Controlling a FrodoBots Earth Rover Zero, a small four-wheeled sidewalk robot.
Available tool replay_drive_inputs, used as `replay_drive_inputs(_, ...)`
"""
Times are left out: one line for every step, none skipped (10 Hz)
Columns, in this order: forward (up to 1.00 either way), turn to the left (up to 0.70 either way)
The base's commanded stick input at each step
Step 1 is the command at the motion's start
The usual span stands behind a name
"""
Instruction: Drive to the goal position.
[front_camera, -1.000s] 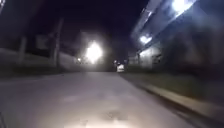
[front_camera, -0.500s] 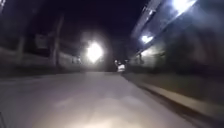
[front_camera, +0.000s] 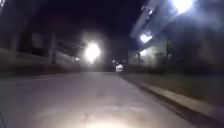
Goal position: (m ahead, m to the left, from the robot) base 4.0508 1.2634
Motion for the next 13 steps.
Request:
replay_drive_inputs(0.70, -0.35)
replay_drive_inputs(0.70, -0.35)
replay_drive_inputs(0.70, -0.35)
replay_drive_inputs(0.70, -0.15)
replay_drive_inputs(0.70, 0.00)
replay_drive_inputs(0.70, 0.00)
replay_drive_inputs(0.70, 0.00)
replay_drive_inputs(0.70, 0.00)
replay_drive_inputs(0.70, 0.00)
replay_drive_inputs(0.70, 0.00)
replay_drive_inputs(0.70, 0.00)
replay_drive_inputs(0.70, 0.00)
replay_drive_inputs(0.70, 0.00)
